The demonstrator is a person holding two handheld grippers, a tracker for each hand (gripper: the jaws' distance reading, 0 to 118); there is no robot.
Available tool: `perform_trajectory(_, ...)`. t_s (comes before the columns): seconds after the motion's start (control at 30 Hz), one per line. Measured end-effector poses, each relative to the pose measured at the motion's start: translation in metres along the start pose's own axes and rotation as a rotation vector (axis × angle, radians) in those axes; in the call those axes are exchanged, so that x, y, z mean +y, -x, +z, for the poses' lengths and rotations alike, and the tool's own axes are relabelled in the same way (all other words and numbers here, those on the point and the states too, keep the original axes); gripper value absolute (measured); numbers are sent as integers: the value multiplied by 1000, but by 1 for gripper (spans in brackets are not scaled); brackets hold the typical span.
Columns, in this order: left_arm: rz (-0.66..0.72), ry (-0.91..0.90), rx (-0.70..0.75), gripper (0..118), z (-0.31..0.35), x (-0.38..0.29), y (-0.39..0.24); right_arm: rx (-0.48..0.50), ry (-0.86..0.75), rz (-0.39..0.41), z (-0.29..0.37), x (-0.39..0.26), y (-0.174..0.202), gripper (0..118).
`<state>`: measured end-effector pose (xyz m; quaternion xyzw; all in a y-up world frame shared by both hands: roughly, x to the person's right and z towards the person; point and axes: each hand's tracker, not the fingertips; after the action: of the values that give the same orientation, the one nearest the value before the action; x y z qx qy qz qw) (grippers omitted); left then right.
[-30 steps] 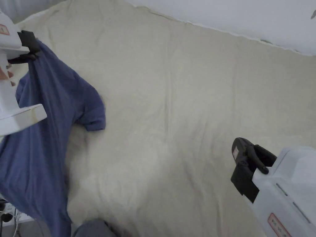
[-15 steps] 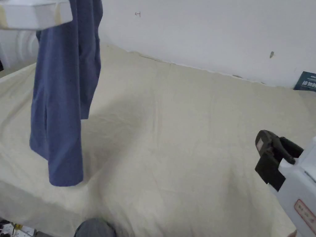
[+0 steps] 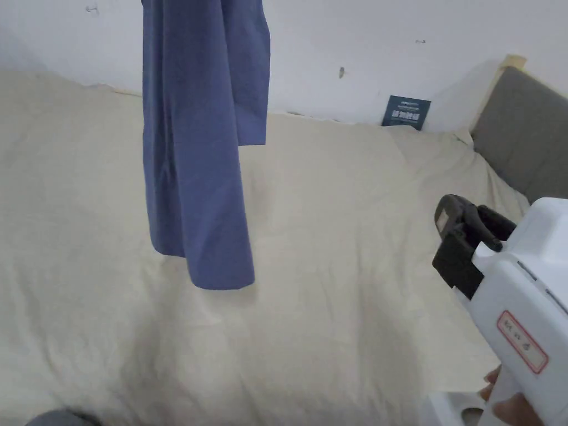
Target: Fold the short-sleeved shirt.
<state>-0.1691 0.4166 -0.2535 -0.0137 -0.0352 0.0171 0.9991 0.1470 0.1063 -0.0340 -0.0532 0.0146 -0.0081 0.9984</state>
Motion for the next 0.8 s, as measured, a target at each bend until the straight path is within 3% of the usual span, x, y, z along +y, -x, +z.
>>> perform_trajectory(0.17, -122, 190, -94, 3, -44, -95, -51, -76, 1, -3, 8, -6, -19, 2)
perform_trajectory(0.37, -251, 533, -195, 3, -82, -276, -98, -108, 47, -25, 4, -21, -26, 2)
perform_trajectory(0.53, -297, 844, -236, 3, -72, -440, -113, -112, 127, -57, -15, -40, -30, 2)
perform_trajectory(0.63, -234, 998, -218, 3, -55, -512, -113, -108, 164, -89, -27, -50, -34, 2)
perform_trajectory(0.73, -202, 975, -210, 16, -28, -550, -112, -96, 193, -116, -37, -59, -35, 2)
perform_trajectory(0.8, -187, 834, -183, 21, -20, -555, -111, -86, 211, -133, -44, -64, -33, 2)
